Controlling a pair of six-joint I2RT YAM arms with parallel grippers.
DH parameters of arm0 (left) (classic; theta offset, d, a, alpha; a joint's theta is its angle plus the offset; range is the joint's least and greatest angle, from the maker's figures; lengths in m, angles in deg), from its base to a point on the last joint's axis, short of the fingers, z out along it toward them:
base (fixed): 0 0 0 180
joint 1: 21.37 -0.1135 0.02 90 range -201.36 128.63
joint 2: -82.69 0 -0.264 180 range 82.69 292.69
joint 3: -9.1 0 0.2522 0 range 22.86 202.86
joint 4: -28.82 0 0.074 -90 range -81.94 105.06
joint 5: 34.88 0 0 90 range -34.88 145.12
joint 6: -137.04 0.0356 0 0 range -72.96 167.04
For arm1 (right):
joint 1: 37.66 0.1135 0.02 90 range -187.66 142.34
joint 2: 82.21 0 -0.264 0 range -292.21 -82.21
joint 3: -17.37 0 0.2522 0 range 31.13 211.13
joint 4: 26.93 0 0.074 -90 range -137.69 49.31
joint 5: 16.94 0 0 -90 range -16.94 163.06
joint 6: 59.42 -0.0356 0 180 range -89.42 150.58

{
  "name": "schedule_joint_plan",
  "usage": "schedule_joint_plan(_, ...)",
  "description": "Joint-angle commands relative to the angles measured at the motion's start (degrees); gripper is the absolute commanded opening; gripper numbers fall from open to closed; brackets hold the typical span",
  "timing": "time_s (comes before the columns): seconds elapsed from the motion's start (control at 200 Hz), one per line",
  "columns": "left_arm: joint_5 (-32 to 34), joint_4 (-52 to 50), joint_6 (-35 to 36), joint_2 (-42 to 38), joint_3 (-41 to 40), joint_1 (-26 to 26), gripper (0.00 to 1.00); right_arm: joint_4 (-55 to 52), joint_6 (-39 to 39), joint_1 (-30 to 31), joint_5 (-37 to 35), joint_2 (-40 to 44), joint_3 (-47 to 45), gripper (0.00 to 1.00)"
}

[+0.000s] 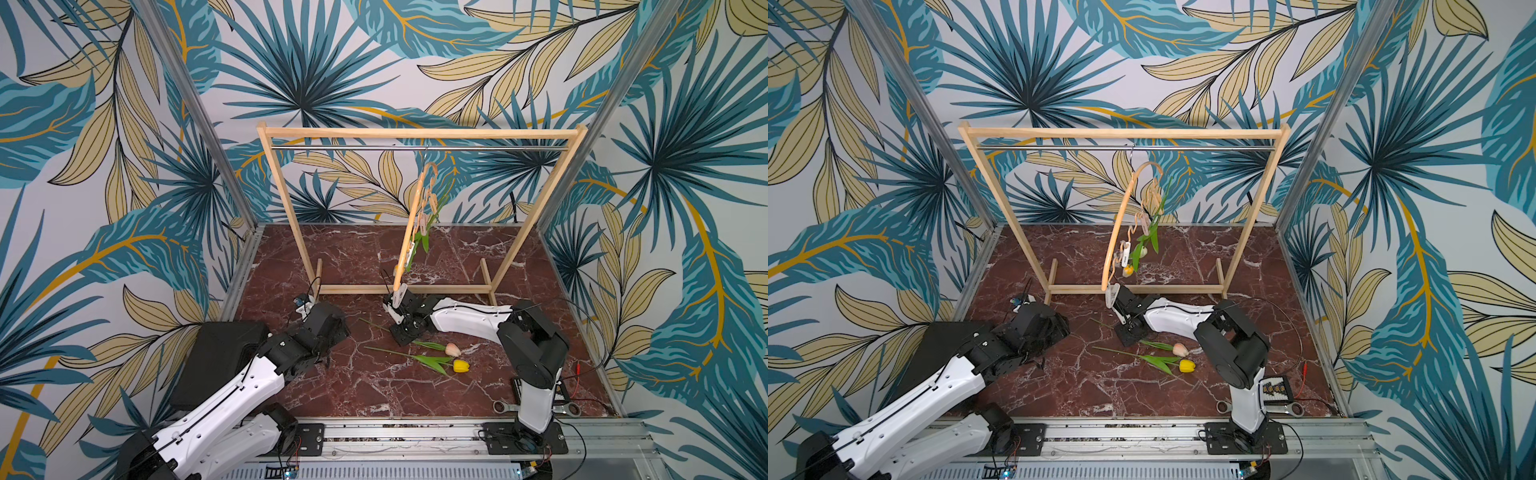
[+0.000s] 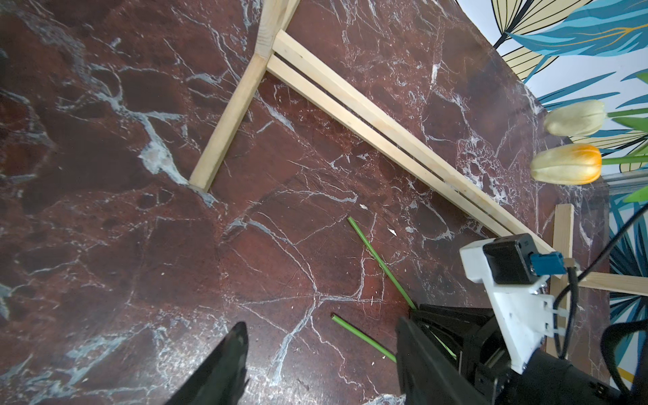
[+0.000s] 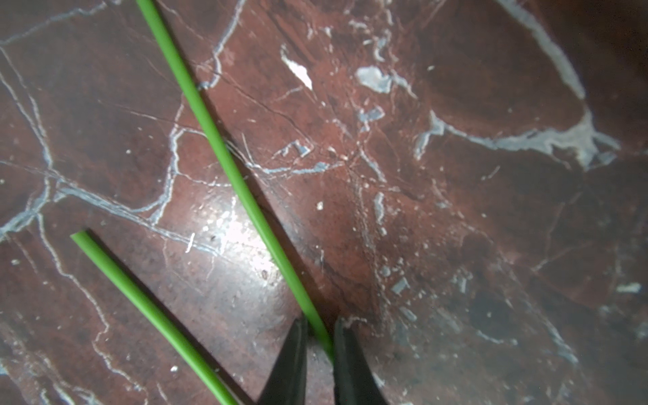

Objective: Dry the flowers on a clothes hanger
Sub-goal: Pick up the flower at the center of the board.

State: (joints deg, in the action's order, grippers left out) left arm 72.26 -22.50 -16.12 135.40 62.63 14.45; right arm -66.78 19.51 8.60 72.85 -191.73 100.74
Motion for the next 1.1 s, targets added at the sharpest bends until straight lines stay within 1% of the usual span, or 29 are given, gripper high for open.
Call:
schedule_joint_plan(0.0,1.0,-0.8,-0.4,-0.8,-1.1,0.1,0.69,-1.3,1.0,0.2,0.5,-0.6,-2.0,0.13)
schedule_joint_plan(0.115,0.8,-0.3,-0.5,-0.8,-1.3,0.1,0.69,-1.2,1.8,0.2,0.2,-0.8,-2.3,0.08)
schedule_joint_plan(0.376,0.9,0.4,-0.3,0.0,-1.8,0.1,0.69,1.8,4.7,0.2,0.7,1.2,-5.3,0.03)
schedule_joint_plan(0.506,0.9,0.5,-0.8,-0.4,-2.3,0.1,0.69,3.7,6.0,0.2,2.1,3.7,-6.6,0.0)
schedule_joint_plan(0.651,1.1,0.8,-1.2,-1.0,-2.5,0.1,0.69,4.2,7.0,0.6,4.8,5.2,-6.8,0.0)
schedule_joint_plan(0.721,1.1,1.4,-1.2,-1.2,-2.4,0.1,0.69,4.2,7.4,1.0,4.8,5.8,-7.1,0.0)
schedule_joint_plan(0.906,0.4,4.8,-1.2,-1.4,-2.3,0.1,0.7,5.0,7.1,1.5,3.0,9.9,-7.8,0.0)
schedule_joint_plan(1.097,-2.2,13.2,-1.6,-2.3,-3.9,0.1,0.7,4.7,4.9,1.5,8.1,13.8,-6.3,0.0)
